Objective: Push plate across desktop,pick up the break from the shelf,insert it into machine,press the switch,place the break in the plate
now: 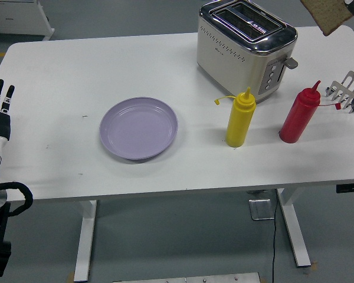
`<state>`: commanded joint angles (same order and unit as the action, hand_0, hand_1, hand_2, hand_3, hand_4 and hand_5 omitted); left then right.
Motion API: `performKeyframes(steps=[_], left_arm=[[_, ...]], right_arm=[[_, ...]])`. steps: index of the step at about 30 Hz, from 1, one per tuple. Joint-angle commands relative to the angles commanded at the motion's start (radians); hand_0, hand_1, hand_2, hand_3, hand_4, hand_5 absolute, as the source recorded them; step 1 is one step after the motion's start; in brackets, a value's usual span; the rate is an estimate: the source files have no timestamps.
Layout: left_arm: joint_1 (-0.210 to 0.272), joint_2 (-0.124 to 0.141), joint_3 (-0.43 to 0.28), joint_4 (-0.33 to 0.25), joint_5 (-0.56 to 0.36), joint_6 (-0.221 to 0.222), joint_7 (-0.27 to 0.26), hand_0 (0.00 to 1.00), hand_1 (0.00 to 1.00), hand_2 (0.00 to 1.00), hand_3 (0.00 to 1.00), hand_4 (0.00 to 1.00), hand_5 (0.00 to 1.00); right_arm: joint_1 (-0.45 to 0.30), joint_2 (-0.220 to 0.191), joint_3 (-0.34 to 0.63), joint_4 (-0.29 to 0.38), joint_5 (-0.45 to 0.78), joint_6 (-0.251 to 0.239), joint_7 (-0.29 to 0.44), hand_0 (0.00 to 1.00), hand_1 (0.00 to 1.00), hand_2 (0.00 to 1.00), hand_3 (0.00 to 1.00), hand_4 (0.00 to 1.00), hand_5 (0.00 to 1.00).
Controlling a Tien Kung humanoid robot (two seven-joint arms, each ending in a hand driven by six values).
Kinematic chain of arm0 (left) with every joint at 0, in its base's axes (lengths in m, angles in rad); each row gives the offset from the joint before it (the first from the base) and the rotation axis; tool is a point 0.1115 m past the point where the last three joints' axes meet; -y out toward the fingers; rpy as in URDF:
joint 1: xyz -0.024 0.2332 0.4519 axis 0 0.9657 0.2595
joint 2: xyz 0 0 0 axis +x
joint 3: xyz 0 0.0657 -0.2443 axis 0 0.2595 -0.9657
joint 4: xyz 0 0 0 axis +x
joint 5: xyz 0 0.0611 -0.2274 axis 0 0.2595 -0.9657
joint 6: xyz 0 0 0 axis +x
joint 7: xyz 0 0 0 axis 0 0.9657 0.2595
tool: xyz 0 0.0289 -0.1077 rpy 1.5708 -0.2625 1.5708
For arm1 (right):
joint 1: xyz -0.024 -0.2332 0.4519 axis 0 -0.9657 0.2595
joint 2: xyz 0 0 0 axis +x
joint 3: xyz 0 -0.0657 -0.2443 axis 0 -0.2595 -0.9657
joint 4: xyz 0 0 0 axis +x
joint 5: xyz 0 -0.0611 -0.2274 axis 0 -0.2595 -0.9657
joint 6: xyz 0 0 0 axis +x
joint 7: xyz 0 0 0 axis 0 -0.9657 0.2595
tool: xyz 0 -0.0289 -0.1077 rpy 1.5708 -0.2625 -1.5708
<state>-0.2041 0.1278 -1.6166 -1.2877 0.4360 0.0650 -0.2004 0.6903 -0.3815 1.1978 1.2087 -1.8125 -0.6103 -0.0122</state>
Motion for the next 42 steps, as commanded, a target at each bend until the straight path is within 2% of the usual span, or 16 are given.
performKeyframes(steps=[5,10,19,29,42], left_arm=[[0.018,0.008,-0.017,-0.009,-0.001,-0.001,0.002,0.841,0.907,0.901,0.806,0.644,0.998],[0.05,0.011,-0.052,-0.022,0.002,-0.001,0.003,0.836,0.904,0.899,0.805,0.644,0.998],[0.095,0.002,-0.118,-0.036,0.012,0.004,0.001,0.834,0.902,0.897,0.806,0.641,0.998],[0.093,-0.002,-0.126,-0.036,0.017,0.004,0.0,0.834,0.902,0.897,0.805,0.641,0.998],[0.079,-0.017,-0.123,-0.023,0.021,0.002,0.0,0.834,0.901,0.897,0.806,0.64,0.998]], right_arm=[[0.082,0.046,-0.037,-0.022,0.045,-0.018,-0.036,0.188,0.271,0.369,0.464,0.221,0.002],[0.167,0.116,-0.085,-0.076,0.086,-0.029,-0.05,0.192,0.272,0.367,0.462,0.221,0.002],[0.27,0.205,-0.185,-0.182,0.082,-0.01,-0.079,0.198,0.27,0.368,0.462,0.214,0.002],[0.35,0.27,-0.256,-0.307,0.003,0.018,-0.143,0.201,0.271,0.368,0.464,0.21,0.002],[0.398,0.311,-0.302,-0.47,-0.062,0.042,-0.124,0.208,0.271,0.368,0.465,0.208,0.002]])
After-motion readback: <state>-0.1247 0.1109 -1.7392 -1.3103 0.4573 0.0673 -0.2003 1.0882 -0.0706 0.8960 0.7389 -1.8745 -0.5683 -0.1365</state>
